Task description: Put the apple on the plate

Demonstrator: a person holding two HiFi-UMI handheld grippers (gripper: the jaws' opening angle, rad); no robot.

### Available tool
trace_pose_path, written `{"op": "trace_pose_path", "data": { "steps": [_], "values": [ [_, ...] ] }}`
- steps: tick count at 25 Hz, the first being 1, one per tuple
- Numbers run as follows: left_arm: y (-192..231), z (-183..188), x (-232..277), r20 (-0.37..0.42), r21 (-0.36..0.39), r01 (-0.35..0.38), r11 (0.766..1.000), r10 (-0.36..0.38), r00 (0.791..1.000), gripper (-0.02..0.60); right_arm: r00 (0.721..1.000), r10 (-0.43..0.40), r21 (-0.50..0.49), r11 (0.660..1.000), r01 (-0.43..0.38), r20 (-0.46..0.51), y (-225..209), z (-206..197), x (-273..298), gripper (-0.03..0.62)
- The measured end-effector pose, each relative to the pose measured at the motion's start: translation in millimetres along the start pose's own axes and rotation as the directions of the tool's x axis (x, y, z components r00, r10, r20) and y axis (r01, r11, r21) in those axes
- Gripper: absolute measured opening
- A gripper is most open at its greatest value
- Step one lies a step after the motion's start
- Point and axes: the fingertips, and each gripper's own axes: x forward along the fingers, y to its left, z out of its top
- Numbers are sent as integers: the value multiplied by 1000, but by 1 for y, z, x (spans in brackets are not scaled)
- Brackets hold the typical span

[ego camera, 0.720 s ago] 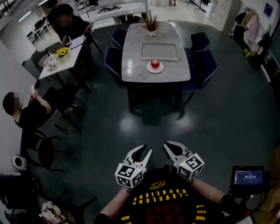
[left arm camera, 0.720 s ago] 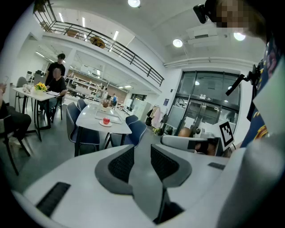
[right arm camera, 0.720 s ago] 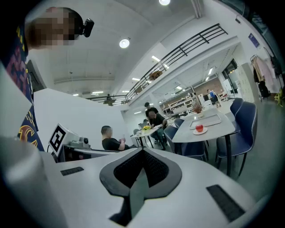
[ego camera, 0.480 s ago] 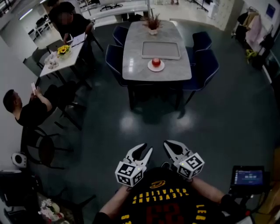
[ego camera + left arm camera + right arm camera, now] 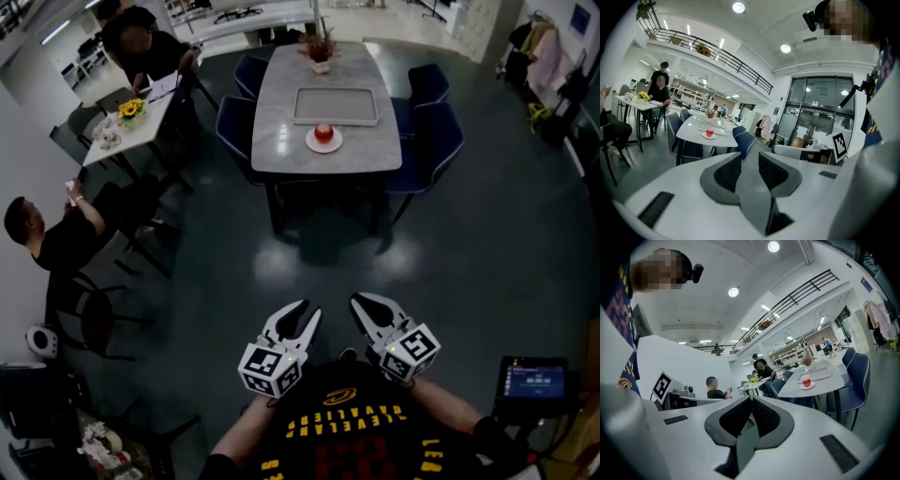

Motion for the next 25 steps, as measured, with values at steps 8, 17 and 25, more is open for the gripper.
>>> {"op": "trace_pose_path", "data": {
  "steps": [8,17,25],
  "values": [
    [0,-4,23,-20,-30,-23,999,23,1000,120,1000,-8,29,1000,8,-12,-29,1,-2,9],
    [45,10,83,-33,-54,57,997,-59,998,120,997,-76,52,996,77,-23,-81,7,45,9],
    [116,66,134,-22,-76,151,986,-153,988,120,980,-197,73,978,197,-15,-127,39,114,9]
  ]
}}
